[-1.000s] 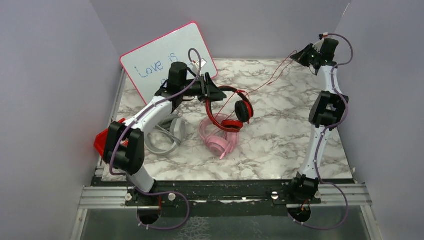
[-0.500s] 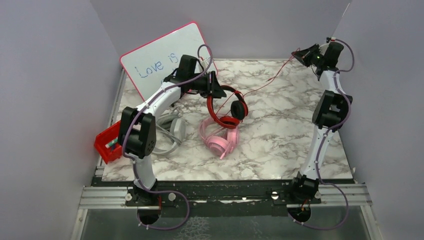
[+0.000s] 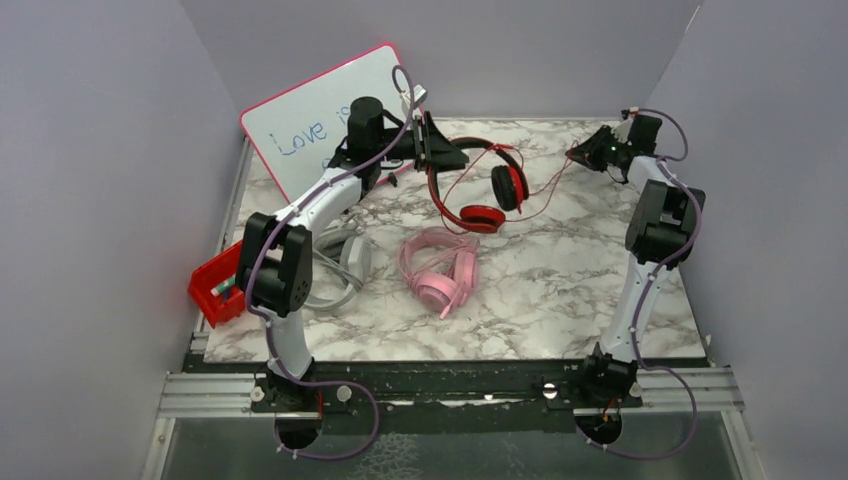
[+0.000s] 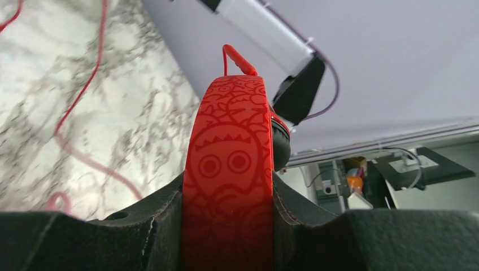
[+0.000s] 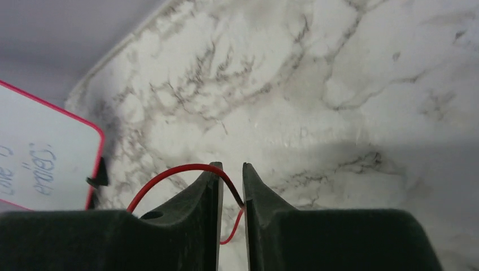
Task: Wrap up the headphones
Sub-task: Wrap the headphones cable around the headphones.
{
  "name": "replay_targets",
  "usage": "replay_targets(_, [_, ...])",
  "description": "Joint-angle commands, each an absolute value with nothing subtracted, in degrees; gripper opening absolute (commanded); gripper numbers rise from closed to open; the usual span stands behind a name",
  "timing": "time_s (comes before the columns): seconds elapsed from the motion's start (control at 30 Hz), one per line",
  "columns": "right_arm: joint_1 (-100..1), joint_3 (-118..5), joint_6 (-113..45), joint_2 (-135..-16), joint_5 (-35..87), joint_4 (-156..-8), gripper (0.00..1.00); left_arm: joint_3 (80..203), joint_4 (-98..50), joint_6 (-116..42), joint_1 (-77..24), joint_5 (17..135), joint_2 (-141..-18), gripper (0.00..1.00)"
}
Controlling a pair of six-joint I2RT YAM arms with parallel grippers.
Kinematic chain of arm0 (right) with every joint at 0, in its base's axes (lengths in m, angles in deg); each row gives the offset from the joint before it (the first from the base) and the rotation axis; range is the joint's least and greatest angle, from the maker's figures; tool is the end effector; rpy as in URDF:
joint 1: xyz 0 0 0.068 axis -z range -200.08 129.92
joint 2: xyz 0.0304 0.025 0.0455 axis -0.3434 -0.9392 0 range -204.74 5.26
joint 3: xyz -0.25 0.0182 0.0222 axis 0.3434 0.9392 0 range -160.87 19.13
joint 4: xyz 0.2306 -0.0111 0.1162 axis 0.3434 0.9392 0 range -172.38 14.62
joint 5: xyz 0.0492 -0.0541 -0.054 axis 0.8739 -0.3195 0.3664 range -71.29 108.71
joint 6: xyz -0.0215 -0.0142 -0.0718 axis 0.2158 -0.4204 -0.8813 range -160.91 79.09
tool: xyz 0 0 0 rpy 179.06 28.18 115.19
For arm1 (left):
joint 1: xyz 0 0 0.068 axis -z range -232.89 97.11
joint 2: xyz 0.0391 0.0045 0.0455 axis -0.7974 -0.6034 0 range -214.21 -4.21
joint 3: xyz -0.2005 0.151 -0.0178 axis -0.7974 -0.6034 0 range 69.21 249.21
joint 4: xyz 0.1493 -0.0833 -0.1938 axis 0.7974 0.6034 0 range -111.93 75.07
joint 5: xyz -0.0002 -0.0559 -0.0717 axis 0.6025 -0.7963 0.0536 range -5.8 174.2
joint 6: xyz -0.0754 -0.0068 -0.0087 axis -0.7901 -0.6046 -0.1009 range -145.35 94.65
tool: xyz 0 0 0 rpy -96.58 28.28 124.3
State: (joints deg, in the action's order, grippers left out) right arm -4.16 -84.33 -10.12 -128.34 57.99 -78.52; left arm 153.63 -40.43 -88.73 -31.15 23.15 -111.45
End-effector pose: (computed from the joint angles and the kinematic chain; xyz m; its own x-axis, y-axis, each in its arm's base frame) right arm 0.5198 -0.1058 0.1499 -0.6117 0.5865 -0.5309 0.0240 0.6846 0.7285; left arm 0.3904 -0.2164 0.2983 -0.9162 -0.1006 -0.3879 0.3810 0.0817 -0.9210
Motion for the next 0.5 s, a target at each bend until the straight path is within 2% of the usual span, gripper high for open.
replay_targets(0.0, [-7.05,-79.34,-22.09,-123.09,48.94,-70.34,0.30,158.56,-53.80,-103.73,-31.52,21.32,-108.34,0.00])
replay_targets(0.1, [-9.84,-76.36,-26.51,-121.28,44.15,-66.84,0.48,158.42,-55.74,-109.35,-31.82,23.91,-107.59,0.00])
replay_targets(0.17, [-11.37,-73.19,-28.91,-119.03,41.11,-65.87,0.56,158.10,-56.43,-111.85,-32.03,26.52,-106.89,0.00])
replay_targets(0.3, [-11.84,-64.63,-30.73,-111.78,34.58,-67.70,0.65,158.19,-56.72,-114.73,-32.68,30.30,-105.81,0.00])
replay_targets(0.47, [-11.91,-59.27,-34.93,-103.16,25.72,-67.74,0.67,159.56,-56.98,-117.42,-34.12,33.11,-105.56,0.00])
